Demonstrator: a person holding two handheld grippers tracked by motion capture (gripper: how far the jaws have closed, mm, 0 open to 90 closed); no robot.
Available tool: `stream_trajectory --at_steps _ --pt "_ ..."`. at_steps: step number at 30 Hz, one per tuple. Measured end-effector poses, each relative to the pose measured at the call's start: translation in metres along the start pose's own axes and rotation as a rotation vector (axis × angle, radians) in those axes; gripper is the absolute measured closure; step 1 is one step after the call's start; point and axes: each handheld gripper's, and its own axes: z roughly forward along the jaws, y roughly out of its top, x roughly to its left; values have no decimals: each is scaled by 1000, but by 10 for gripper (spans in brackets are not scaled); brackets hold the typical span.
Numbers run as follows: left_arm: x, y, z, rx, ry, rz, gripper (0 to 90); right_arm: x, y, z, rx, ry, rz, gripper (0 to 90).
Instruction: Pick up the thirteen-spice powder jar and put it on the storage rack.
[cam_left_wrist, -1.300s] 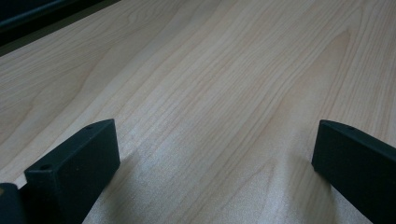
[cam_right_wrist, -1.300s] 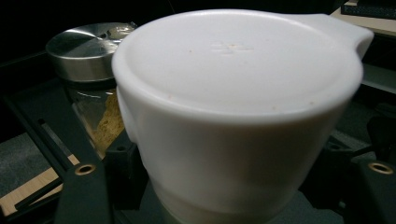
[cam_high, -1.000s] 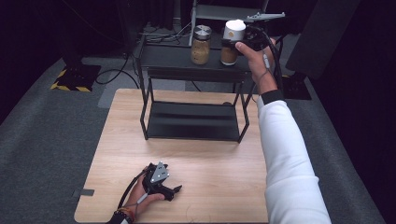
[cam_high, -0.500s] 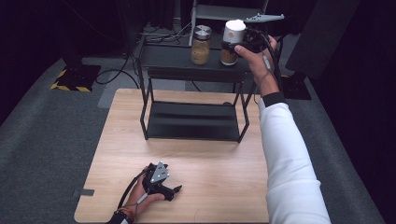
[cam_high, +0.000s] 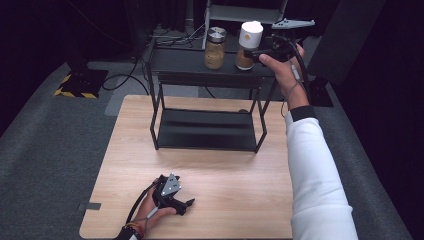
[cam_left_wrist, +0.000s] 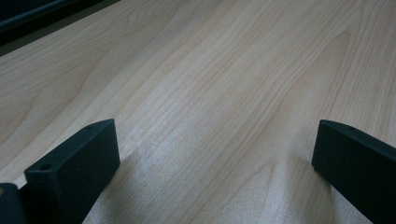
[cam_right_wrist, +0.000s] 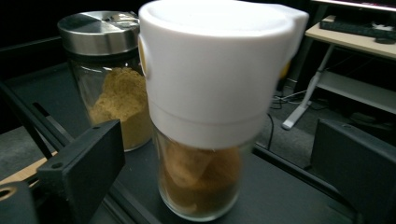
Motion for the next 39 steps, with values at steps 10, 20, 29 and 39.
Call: stream_trajectory --at_steps 10,20,29,39 --pt "0 0 0 0 0 0 2 2 -18 -32 -49 1 0 28" --pt "0 0 0 0 1 0 1 14 -56 -65 -94 32 -27 36" --pt "0 0 0 1 1 0 1 28 -94 -86 -93 39 -57 34" --pt "0 0 0 0 2 0 1 40 -137 -100 -89 42 -61 28"
